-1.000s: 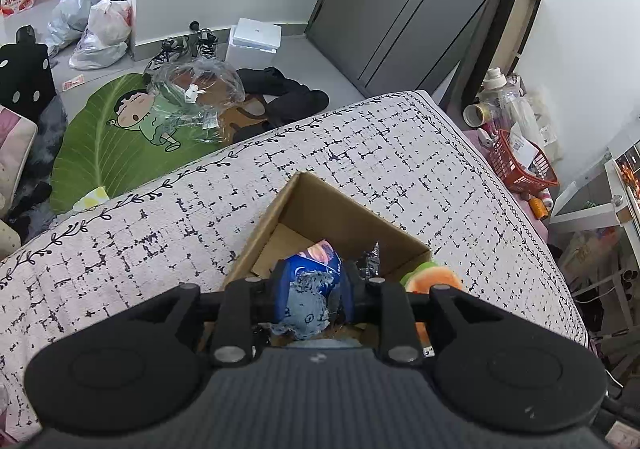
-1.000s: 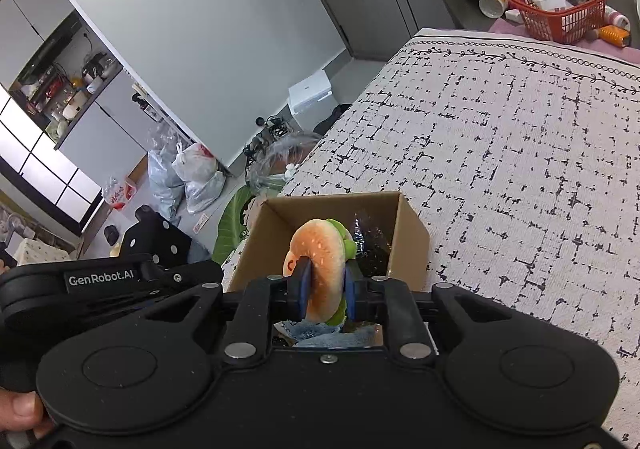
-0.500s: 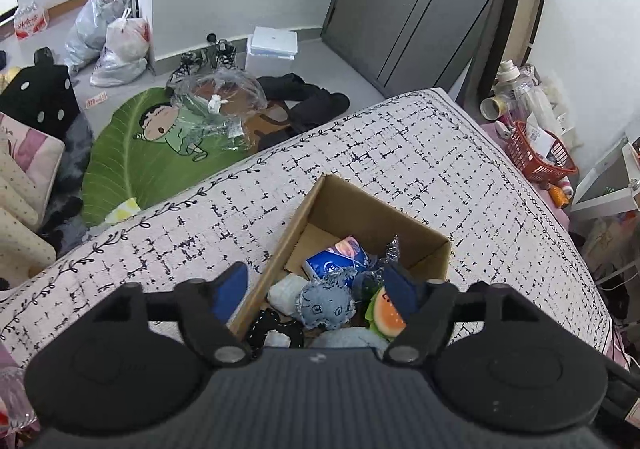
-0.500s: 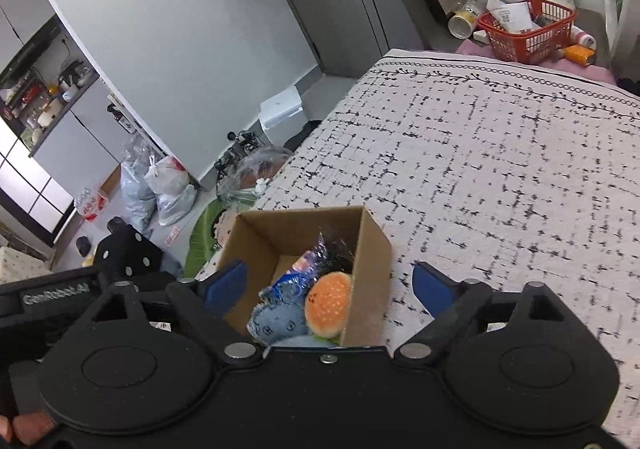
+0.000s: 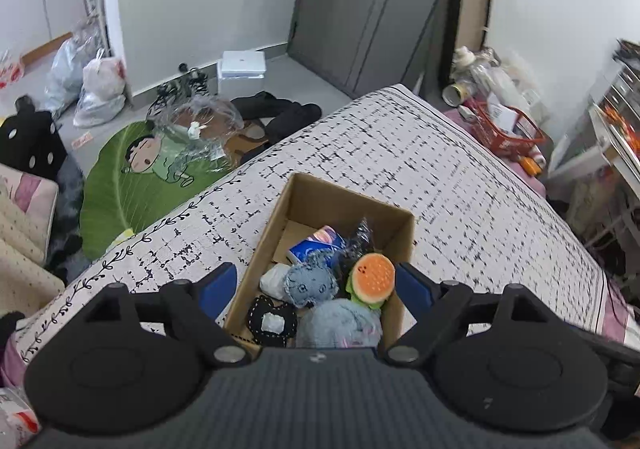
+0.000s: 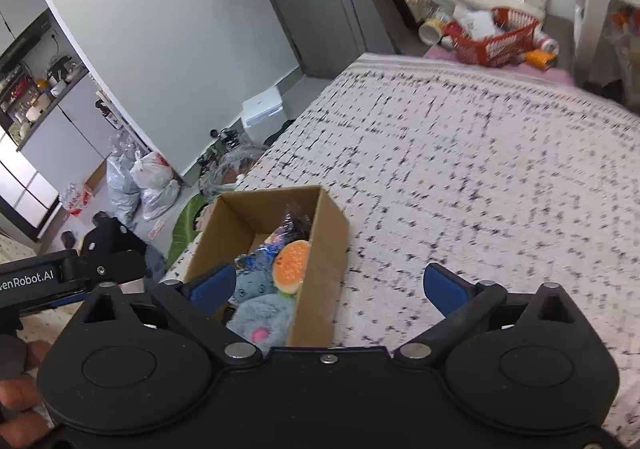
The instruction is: Organize soft objects
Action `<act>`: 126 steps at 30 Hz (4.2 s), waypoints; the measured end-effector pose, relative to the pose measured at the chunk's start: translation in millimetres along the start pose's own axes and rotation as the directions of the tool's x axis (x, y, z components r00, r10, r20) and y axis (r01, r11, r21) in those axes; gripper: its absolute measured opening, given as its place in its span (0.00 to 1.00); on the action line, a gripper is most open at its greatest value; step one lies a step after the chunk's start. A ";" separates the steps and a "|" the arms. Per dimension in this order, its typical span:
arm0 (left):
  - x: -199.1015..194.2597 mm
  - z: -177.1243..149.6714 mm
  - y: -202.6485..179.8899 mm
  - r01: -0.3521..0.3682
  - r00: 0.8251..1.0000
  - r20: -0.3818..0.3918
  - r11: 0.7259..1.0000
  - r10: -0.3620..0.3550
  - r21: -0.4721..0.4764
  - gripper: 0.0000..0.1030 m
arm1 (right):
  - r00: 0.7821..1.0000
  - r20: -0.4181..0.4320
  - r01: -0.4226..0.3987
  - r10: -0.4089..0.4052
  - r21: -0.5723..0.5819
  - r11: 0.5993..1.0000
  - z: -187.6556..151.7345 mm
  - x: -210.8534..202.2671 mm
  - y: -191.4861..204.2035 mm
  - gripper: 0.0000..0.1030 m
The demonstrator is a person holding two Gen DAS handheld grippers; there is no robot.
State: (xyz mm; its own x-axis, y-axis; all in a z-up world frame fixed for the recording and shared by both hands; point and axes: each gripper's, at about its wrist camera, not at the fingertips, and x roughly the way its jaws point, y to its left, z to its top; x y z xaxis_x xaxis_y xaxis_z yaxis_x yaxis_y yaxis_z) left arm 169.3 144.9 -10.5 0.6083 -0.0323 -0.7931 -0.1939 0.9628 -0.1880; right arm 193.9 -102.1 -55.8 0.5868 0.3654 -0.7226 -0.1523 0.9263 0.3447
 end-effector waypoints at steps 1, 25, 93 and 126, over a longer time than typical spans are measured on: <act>-2.4 -2.0 -1.4 0.002 1.000 -0.001 1.000 -0.002 0.010 0.83 | 1.000 0.005 0.011 -0.011 -0.005 1.000 0.1 -5.0 0.0 0.99; -72.1 -45.2 -19.9 -0.007 0.999 0.035 0.996 0.003 0.091 0.94 | 0.994 0.080 0.081 -0.074 -0.095 0.992 -20.1 -90.6 13.2 1.00; -174.2 -123.4 -27.4 -0.001 0.985 0.170 0.974 -0.038 0.227 0.94 | 0.979 0.184 0.124 -0.090 -0.178 0.976 -93.6 -201.3 9.5 1.00; -173.1 -126.5 -33.4 0.006 0.987 0.157 0.972 -0.044 0.237 0.94 | 0.979 0.179 0.126 -0.097 -0.162 0.979 -93.0 -201.0 6.9 1.00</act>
State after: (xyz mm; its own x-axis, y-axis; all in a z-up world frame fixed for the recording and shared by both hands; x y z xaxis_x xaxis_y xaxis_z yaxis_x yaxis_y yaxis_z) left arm -26.9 84.5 59.8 0.7296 -0.0320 -0.6832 -0.0029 0.9988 -0.0499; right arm 0.9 -160.6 36.1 0.7314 0.2517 -0.6338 -0.2038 0.9676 0.1490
